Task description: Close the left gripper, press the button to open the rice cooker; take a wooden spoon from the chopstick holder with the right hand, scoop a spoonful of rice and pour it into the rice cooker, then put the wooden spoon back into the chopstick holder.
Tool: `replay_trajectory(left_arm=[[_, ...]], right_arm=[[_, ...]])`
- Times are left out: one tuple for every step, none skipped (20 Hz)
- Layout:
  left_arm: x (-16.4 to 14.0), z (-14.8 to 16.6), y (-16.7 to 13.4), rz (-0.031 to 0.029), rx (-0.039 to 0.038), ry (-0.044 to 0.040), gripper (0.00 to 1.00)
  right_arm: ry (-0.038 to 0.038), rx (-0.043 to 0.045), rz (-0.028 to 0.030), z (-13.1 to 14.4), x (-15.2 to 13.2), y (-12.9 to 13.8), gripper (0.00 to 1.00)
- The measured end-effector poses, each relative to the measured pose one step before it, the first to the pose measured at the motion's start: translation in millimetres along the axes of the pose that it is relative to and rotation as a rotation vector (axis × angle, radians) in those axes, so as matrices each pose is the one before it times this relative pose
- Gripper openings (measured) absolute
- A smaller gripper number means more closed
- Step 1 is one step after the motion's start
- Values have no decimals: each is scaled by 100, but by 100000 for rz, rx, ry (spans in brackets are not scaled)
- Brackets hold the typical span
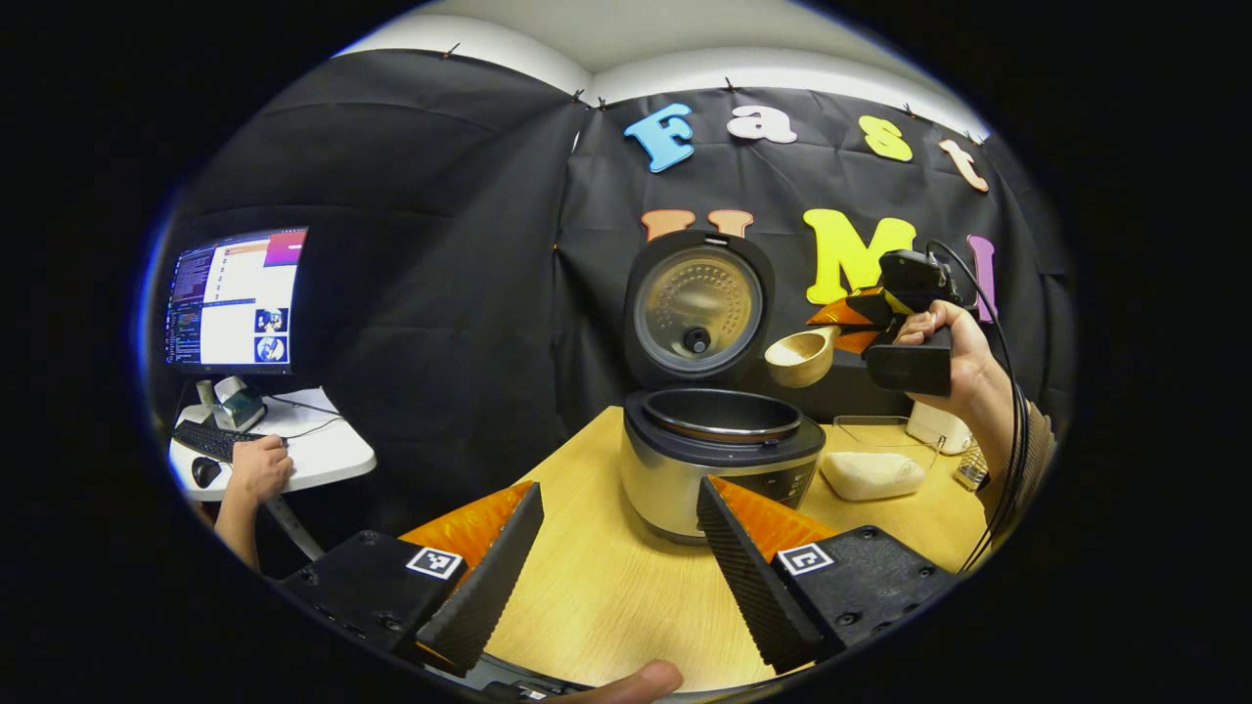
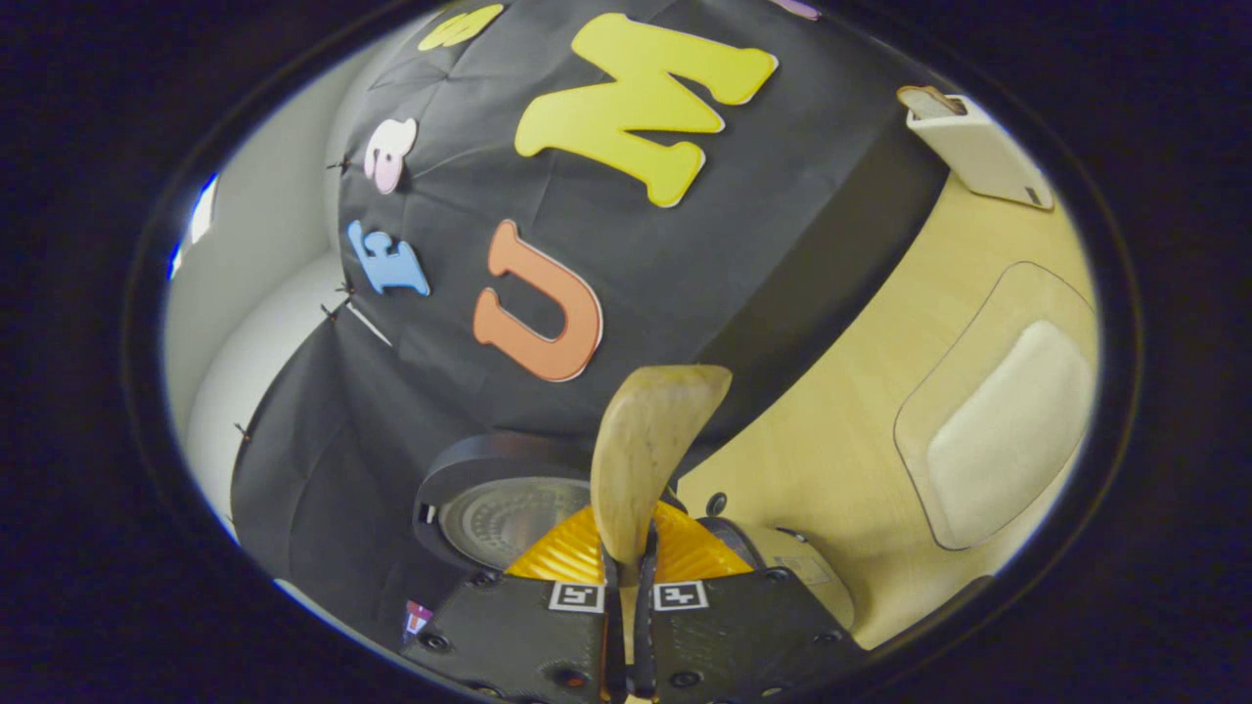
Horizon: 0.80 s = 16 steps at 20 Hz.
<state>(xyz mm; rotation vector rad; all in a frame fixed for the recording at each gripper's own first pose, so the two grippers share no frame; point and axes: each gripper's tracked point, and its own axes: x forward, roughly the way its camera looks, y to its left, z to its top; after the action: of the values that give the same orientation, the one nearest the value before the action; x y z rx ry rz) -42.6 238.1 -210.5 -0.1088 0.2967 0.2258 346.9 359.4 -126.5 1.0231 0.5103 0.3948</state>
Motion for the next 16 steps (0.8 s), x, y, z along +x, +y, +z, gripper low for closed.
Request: replay_trajectory(left_arm=[[-34, 27, 310, 458, -478, -160, 100], [67, -124, 226, 423, -458, -102, 100], [-2, -97, 143, 302, -205, 13, 100], [21, -138, 106, 308, 236, 198, 100], [-12, -88, 264, 544, 509, 105, 100], [-55, -43, 390, 939, 312, -99, 100], [30, -67, 385, 940, -3, 15, 100], [69, -85, 71, 243, -156, 179, 100], [54, 47, 53, 109, -181, 40, 100], [64, 69, -16, 5, -70, -126, 100], [23, -63, -59, 29, 156, 148, 100], [44, -36, 77, 75, 270, 93, 100], [37, -58, 36, 303, 134, 136, 100], [46, -215, 169, 196, -94, 330, 96], [39, -121, -73, 10, -87, 518, 100], [4, -58, 190, 389, -63, 328, 100]], right_arm=[[546, -2168, 24, -522, 358, 362, 4], [738, -2381, -251, -609, 418, 301, 4], [1068, -2521, 12, -513, 472, 239, 4], [1038, -2492, -110, -496, 327, 312, 4], [1315, -3318, -676, -516, 405, 129, 4], [667, -3888, -888, -491, 211, 107, 4], [300, -4583, -984, -270, 231, 144, 4], [125, -4604, -679, -198, 203, 230, 4], [86, -4700, 44, -216, 58, 369, 4], [-396, -4488, 758, -94, -61, 563, 4], [-698, -3766, -21, 56, -29, 263, 5], [-546, -3749, -221, -140, -135, 261, 4], [-413, -3731, -472, 70, 16, 174, 5], [-517, -3088, -500, -17, 32, 136, 4], [-382, -2791, -83, 125, -10, 222, 4], [-92, -2835, -206, -67, 73, 240, 5]])
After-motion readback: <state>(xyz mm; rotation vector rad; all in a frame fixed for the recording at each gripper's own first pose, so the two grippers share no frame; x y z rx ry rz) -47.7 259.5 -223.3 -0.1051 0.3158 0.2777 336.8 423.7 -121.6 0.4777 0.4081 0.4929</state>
